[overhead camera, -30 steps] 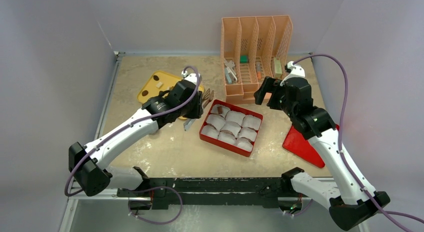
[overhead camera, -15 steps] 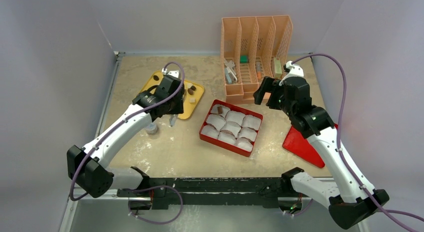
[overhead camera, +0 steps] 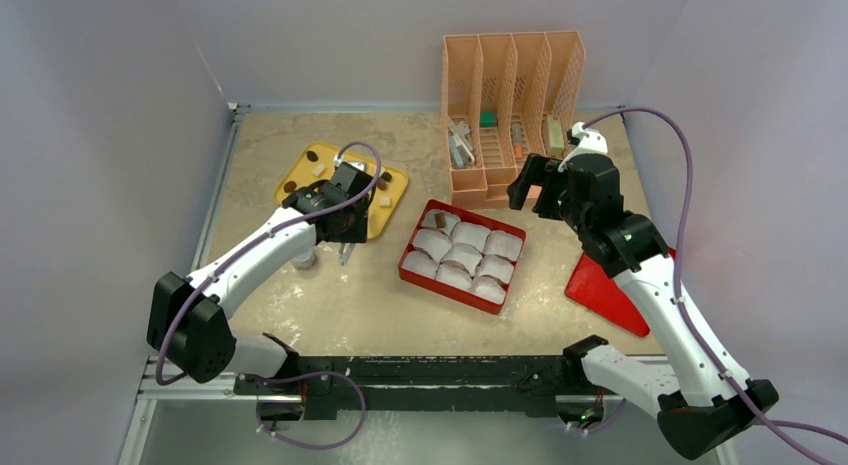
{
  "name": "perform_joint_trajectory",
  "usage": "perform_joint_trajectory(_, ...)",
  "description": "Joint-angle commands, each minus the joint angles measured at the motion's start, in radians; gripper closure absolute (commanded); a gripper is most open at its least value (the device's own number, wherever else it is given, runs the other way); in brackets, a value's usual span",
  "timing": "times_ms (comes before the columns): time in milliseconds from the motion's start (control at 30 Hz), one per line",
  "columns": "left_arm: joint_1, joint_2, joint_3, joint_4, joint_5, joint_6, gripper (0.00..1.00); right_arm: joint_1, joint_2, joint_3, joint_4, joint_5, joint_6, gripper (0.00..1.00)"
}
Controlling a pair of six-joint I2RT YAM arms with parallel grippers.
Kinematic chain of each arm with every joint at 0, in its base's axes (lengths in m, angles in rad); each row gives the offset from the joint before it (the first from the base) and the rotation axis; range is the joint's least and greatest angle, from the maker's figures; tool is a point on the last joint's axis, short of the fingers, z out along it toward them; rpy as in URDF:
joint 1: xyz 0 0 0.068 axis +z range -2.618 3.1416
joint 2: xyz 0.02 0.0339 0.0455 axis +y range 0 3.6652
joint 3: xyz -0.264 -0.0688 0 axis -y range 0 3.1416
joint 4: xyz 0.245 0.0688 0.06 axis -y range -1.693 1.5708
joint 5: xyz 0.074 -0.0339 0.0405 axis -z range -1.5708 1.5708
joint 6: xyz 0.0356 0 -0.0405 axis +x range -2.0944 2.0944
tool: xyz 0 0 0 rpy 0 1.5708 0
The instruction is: Pack the chocolate
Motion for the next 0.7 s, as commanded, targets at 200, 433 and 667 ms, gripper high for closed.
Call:
perform_joint_trajectory(200,0.017,0.003,-0.001,0.053,-0.098,0.016,0.61,-0.003,-0.010,0.009,0.002,0.035,-0.019,0.01)
perform_joint_trajectory(433,0.025,0.016,0.002,0.063,-0.101,0.021,0.59,-0.003,-0.012,0.007,-0.001,0.049,-0.027,0.01)
perform_joint_trajectory(667,0.026,0.057,0.000,0.110,-0.065,0.042,0.59,-0.003,-0.014,0.005,-0.001,0.050,-0.027,0.01)
